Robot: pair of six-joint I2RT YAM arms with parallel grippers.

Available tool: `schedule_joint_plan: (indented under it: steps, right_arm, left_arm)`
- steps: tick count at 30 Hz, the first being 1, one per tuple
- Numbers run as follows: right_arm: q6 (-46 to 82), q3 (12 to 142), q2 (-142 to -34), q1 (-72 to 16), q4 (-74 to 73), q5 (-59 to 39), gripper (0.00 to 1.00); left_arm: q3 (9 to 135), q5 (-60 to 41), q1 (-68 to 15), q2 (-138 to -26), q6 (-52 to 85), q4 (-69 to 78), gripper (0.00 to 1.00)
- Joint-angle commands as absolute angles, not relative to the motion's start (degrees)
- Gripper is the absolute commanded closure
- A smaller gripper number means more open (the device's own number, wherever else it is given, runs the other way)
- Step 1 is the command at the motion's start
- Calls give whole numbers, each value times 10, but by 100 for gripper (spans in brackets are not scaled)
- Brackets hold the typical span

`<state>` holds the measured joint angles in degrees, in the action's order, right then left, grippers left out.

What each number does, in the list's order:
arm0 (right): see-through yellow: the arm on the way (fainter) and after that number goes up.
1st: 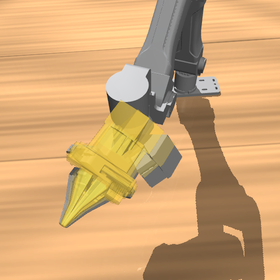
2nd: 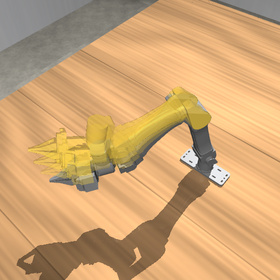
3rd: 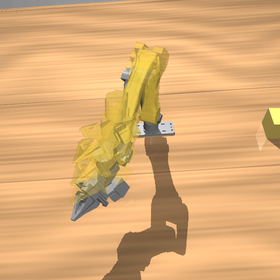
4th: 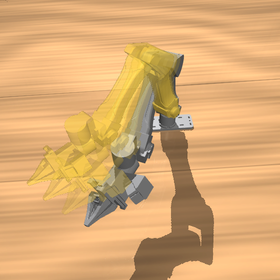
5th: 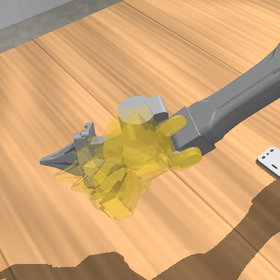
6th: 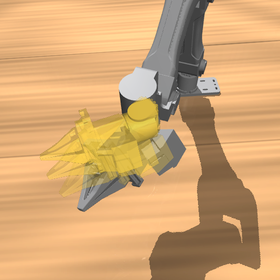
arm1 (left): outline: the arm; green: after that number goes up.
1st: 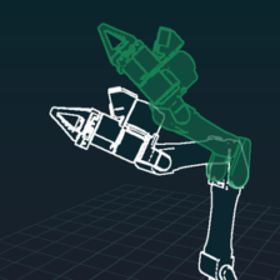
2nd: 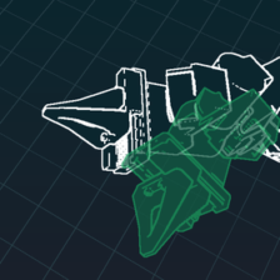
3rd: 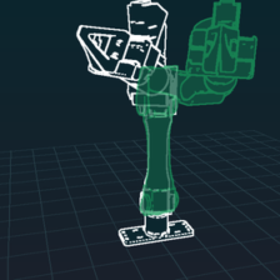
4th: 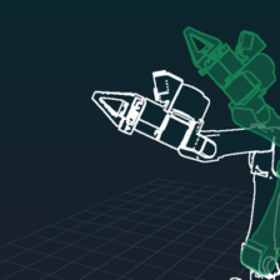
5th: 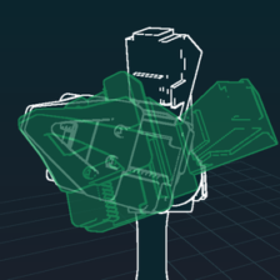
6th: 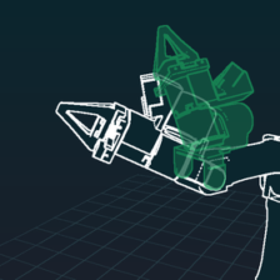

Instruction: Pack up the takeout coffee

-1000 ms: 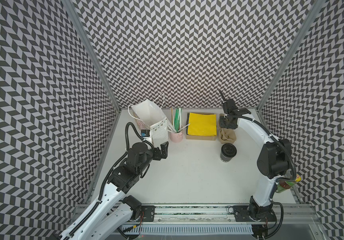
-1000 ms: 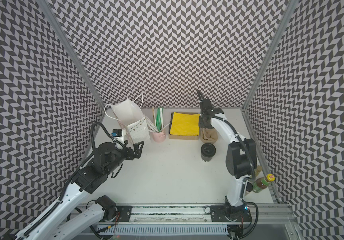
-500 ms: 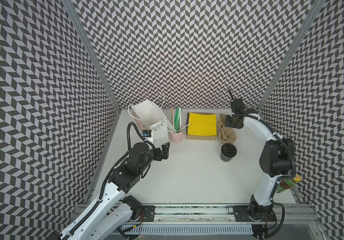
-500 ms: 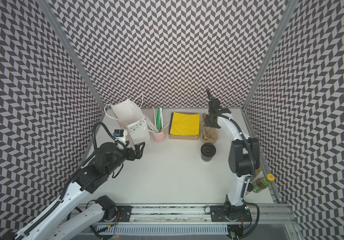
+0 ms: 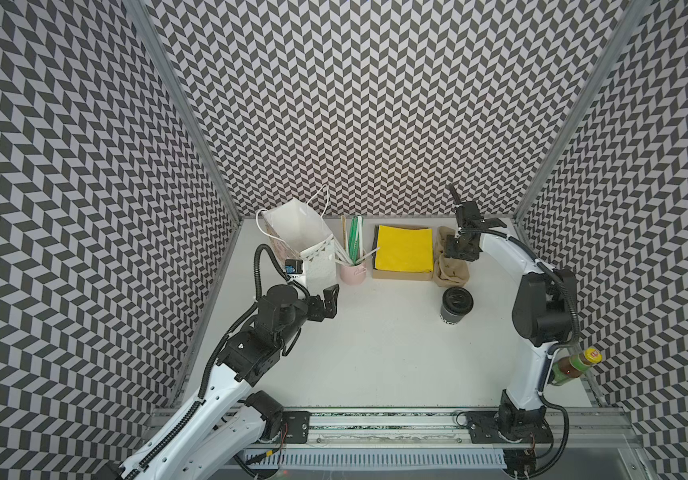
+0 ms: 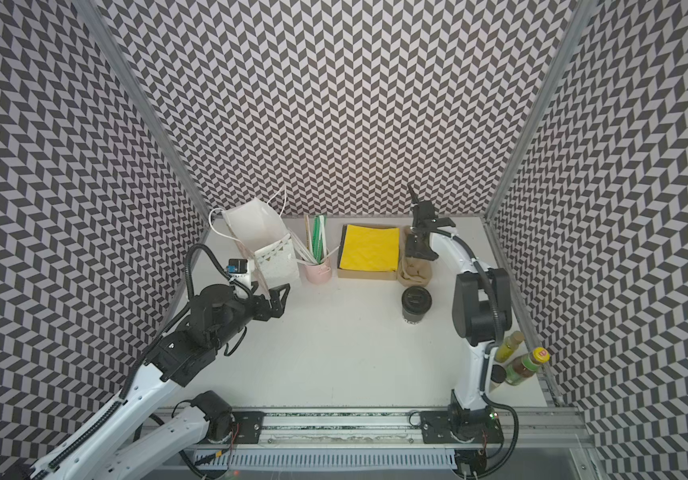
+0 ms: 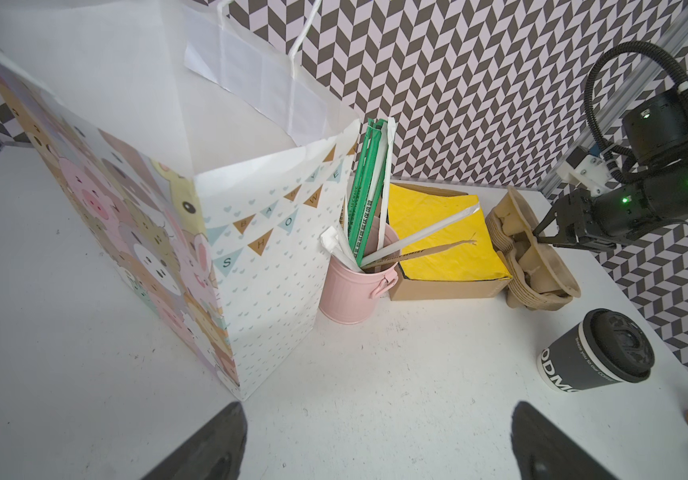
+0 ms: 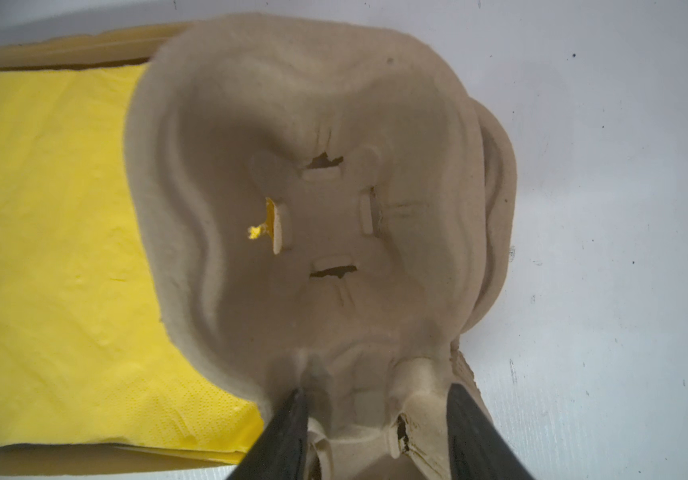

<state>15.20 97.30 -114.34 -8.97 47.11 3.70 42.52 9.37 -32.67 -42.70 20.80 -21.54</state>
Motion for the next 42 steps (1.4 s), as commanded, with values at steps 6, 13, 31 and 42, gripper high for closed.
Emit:
schedule_joint_plan:
  steps: [6,13,31,42]
  right_arm:
    - [146,977,-1153,-92,443,3,49]
    - [160,956,-1112,-91,406,-10,51]
    - [153,985,-1163,-92,444,6,63]
    - [156,972,-1149,-91,436,-17,74]
  left_arm:
    - [418,94,-330,-425,204,-216,1]
    - [418,94,-330,-426,204,-215,1]
    - [419,90,-330,-435,200,-215,1]
    - [418,90,-330,-434,200,-214,1]
